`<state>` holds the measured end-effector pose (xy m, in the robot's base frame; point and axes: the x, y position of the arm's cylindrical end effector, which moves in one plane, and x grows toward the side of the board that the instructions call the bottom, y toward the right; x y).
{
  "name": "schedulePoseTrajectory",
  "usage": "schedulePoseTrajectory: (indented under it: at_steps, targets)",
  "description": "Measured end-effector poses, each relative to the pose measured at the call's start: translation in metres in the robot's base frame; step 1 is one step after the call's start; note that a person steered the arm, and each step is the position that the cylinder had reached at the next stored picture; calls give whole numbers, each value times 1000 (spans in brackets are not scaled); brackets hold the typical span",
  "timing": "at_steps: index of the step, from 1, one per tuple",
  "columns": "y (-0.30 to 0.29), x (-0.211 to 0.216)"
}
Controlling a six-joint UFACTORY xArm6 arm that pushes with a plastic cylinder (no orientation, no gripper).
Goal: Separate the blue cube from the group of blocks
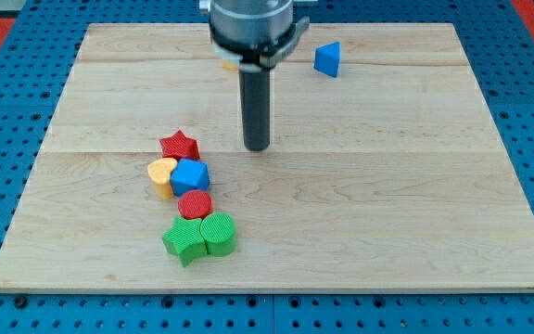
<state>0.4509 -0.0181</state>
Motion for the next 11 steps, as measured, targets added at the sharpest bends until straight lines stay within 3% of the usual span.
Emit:
schedulePoseTrajectory:
  at_steps: [1, 2, 4, 6, 7, 9, 11]
  targets:
    - [-9, 35]
    - [-52, 36]
    - [-52, 61]
    - [-109, 60]
    - [-122, 51]
    - [-141, -74]
    - [-139, -38]
